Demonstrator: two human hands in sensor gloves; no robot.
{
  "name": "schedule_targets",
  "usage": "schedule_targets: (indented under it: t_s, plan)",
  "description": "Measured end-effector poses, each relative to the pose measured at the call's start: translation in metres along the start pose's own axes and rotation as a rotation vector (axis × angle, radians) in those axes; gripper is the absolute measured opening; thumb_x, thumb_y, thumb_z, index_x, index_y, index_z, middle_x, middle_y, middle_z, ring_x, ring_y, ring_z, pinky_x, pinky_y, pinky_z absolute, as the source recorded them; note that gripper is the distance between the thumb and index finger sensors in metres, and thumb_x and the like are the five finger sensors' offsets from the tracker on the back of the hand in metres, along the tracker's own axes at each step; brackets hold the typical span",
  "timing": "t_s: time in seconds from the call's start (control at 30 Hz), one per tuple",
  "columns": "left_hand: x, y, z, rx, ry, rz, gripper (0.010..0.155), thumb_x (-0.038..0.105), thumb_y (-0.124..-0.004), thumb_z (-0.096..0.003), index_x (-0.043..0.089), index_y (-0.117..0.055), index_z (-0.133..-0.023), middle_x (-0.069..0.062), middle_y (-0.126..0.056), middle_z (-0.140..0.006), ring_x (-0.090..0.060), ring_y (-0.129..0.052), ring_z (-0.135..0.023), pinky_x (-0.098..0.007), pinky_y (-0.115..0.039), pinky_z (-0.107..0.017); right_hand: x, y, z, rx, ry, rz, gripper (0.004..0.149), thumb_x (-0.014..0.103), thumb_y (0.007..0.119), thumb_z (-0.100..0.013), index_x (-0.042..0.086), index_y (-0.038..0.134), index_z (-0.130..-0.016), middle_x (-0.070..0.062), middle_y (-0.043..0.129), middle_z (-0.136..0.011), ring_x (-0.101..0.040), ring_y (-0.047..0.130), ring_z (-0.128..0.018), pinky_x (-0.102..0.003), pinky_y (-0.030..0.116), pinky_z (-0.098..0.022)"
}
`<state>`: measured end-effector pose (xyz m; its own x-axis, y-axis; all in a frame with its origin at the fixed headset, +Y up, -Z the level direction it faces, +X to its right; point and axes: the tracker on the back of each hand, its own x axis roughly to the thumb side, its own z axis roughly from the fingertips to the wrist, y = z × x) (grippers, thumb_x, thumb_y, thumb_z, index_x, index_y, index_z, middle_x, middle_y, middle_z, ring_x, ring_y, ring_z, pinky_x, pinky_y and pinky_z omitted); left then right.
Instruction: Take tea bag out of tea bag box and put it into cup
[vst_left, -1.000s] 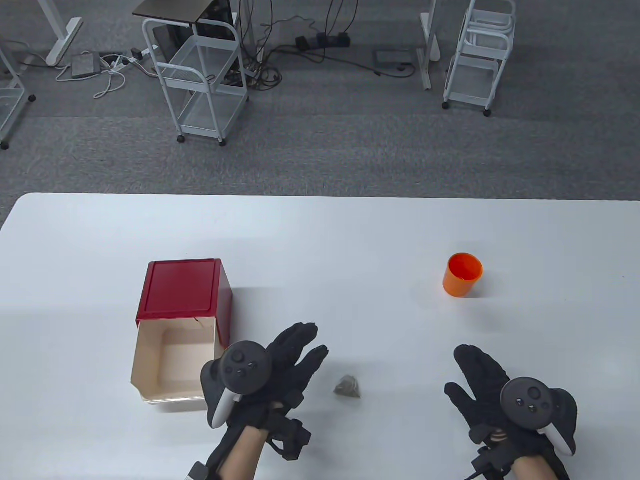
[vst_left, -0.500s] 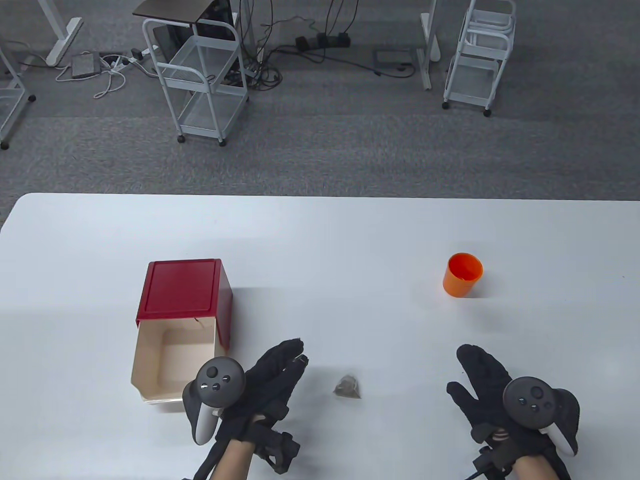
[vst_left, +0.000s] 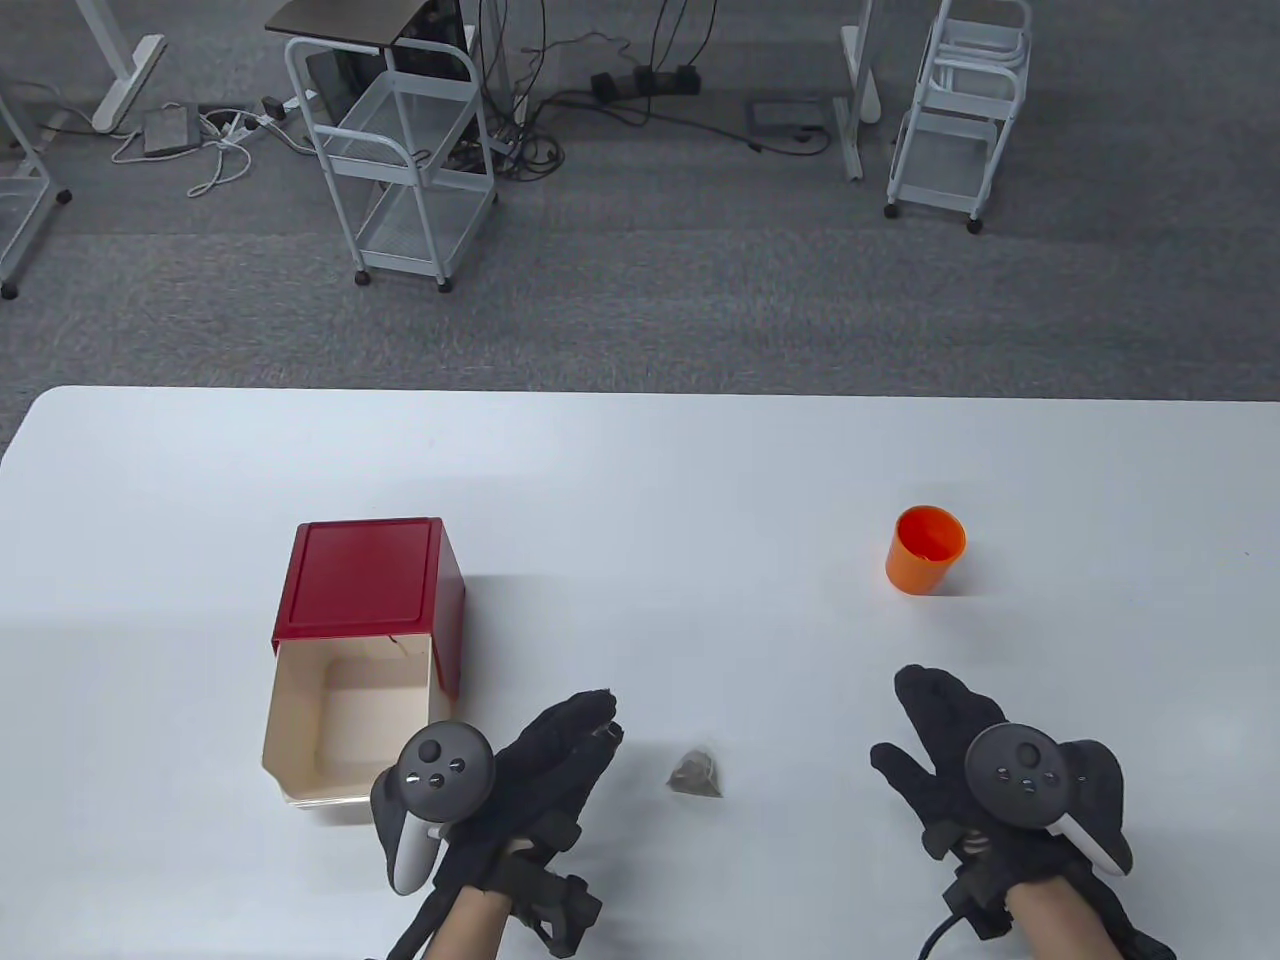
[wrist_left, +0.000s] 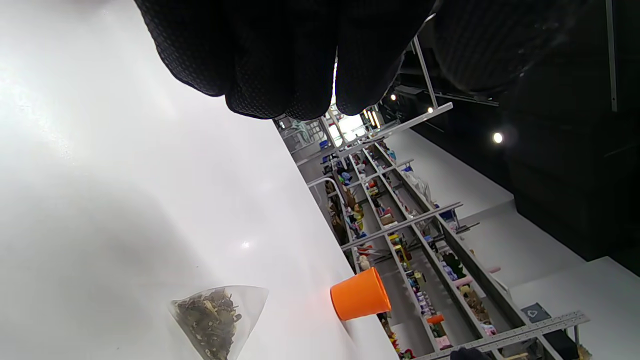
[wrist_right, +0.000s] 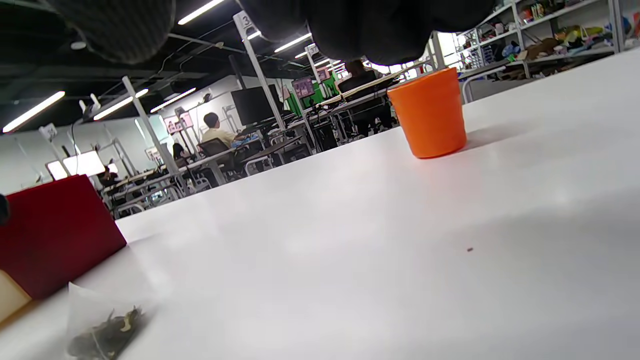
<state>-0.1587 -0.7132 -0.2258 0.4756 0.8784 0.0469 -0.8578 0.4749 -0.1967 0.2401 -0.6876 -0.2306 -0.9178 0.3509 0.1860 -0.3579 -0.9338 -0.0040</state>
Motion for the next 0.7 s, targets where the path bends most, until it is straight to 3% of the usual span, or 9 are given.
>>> schedule_targets:
  t_s: [0.3,0.7]
  plan:
    - [-0.004,0.003,0.0,0.006,0.009,0.014,0.063,0.061,-0.067,-0.0497,0.029,-0.076,-0.103,-0.007,-0.078,-0.112,-0.031,-0.083,-0.096,-0.044,-0.072,-0.07,0.055,0.011,-0.023,0.046,-0.127,0.215,0.073,0.057,0.074,-0.044,0.018,0.054,-0.103,-0.018,0.065,-0.1,-0.044,0.071,-0.079,-0.055,0.059,-0.064]
    - [-0.006,0.006,0.0,0.015,0.01,0.021,0.062,0.061,-0.068,-0.0497,0.029,-0.077,-0.102,-0.006,-0.079,-0.112,-0.031,-0.083,-0.096,-0.044,-0.072,-0.07,0.107,0.072,-0.041,0.192,-0.258,0.302,0.072,0.057,0.076,-0.044,0.018,0.057,-0.101,-0.016,0.071,-0.095,-0.041,0.075,-0.074,-0.054,0.062,-0.062]
